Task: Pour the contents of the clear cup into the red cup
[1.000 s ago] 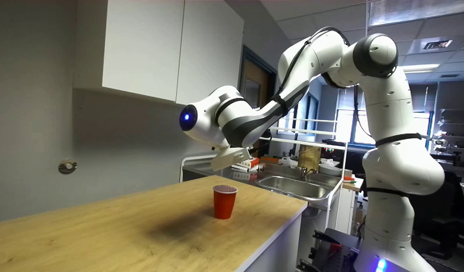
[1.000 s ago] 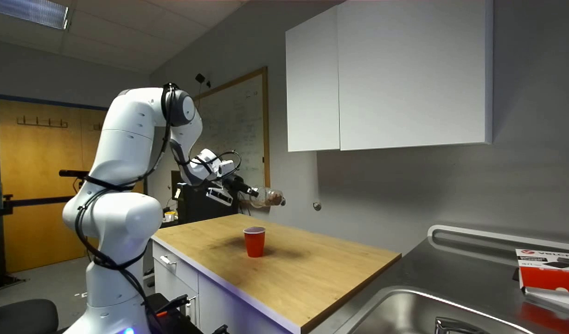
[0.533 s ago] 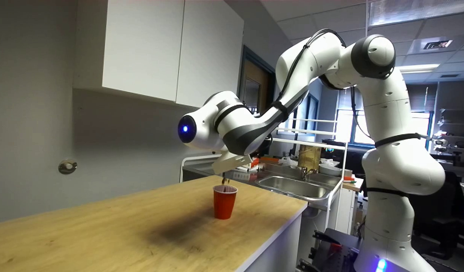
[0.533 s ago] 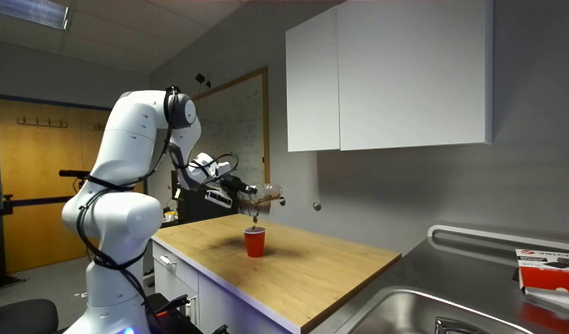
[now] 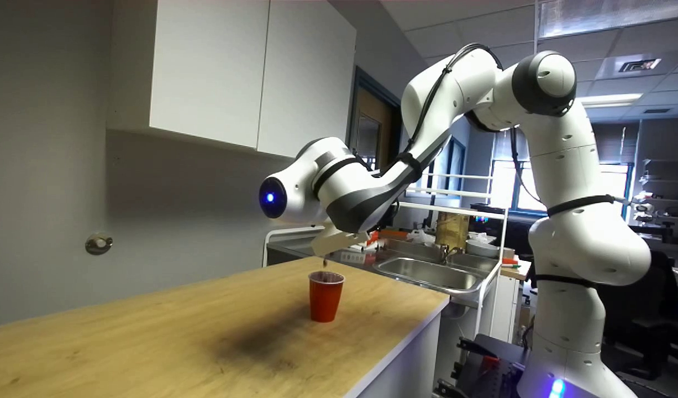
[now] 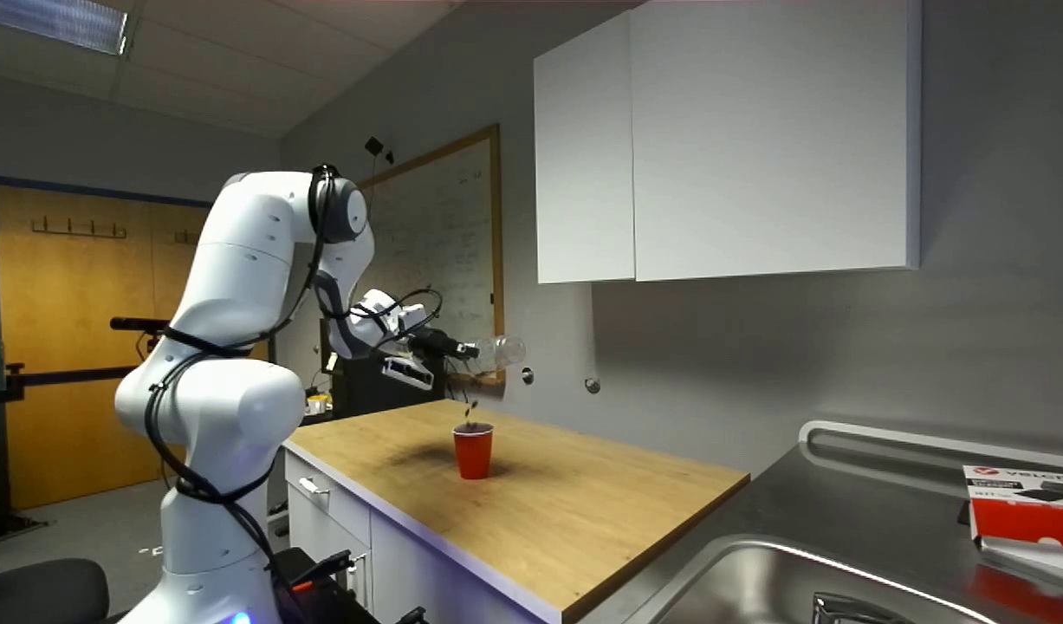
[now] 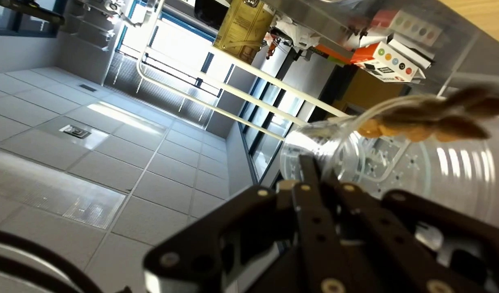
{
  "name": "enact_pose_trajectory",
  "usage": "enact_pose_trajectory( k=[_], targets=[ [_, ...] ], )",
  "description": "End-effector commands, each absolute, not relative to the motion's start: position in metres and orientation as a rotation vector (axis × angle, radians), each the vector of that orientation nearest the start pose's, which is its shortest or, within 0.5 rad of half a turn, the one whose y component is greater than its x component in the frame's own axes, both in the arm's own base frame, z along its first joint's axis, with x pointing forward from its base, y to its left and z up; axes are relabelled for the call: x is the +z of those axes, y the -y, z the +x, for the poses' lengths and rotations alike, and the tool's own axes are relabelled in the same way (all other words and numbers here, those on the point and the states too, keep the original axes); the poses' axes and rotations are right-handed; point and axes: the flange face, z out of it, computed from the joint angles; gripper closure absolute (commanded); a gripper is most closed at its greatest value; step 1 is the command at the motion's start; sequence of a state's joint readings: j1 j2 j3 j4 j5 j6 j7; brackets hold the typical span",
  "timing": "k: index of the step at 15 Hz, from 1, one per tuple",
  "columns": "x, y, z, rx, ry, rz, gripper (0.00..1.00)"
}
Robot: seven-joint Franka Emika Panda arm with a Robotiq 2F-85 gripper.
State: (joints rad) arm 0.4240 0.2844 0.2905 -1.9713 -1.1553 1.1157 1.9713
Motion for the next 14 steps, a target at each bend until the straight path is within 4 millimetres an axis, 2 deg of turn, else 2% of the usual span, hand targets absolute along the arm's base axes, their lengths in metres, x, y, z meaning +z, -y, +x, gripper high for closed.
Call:
enact_pose_trajectory(
  k=[1, 10, 14],
  targets=[
    [0.3726, -0.234, 0.4666, 0.991, 0.879, 1.454, 0.96],
    [0.3743, -0.2307, 0.4654, 1.044, 0.862, 1.392, 0.96],
    [0.378, -0.2273, 0.4682, 0.933, 0.913, 1.462, 0.96]
  ],
)
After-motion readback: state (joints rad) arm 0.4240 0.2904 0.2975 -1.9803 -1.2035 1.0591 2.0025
